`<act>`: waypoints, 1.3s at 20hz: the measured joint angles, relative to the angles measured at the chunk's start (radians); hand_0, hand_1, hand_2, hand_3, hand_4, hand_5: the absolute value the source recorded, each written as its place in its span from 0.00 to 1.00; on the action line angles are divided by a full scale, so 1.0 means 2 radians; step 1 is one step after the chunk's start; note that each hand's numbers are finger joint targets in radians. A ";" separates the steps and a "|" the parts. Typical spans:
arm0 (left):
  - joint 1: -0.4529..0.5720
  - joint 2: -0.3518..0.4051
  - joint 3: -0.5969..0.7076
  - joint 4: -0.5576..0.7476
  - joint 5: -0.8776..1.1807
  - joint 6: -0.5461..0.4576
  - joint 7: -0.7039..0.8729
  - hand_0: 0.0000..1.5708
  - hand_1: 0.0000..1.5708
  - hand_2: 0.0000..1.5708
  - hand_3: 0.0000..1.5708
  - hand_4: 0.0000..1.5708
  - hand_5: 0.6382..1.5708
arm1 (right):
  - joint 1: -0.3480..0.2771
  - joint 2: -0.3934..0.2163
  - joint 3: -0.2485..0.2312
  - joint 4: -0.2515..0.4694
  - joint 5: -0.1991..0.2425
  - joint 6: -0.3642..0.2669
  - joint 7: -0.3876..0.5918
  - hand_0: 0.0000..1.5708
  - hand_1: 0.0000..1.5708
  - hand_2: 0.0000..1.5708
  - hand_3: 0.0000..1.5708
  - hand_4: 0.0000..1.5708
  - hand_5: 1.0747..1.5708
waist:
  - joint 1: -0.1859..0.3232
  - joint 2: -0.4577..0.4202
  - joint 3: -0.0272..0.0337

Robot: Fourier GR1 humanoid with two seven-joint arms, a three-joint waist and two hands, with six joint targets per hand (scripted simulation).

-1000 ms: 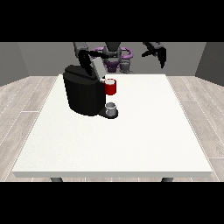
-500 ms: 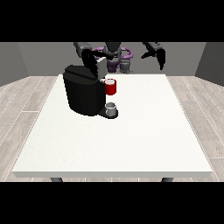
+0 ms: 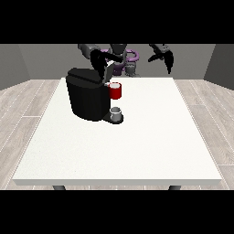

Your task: Insert the coffee pod into the coffee machine and close the lid

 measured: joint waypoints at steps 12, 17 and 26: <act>-0.030 -0.004 -0.019 -0.002 0.000 -0.016 -0.011 0.00 0.00 0.00 0.00 0.27 1.00 | -0.021 -0.045 -0.003 -0.058 0.033 -0.029 0.129 0.00 0.00 0.00 0.00 0.09 1.00 | 0.054 0.035 0.0092; -0.047 -0.010 -0.030 -0.005 0.003 -0.026 -0.012 0.00 0.00 0.00 0.00 0.25 1.00 | -0.051 -0.048 0.006 -0.086 0.040 -0.029 0.135 0.00 0.00 0.00 0.00 0.00 1.00 | 0.095 0.052 0.0053; -0.082 -0.001 -0.021 -0.011 0.014 -0.033 -0.010 0.00 0.00 0.00 0.00 0.16 1.00 | -0.145 -0.043 0.027 -0.062 0.056 -0.007 0.058 0.00 0.00 0.00 0.00 0.00 1.00 | 0.134 0.097 -0.0052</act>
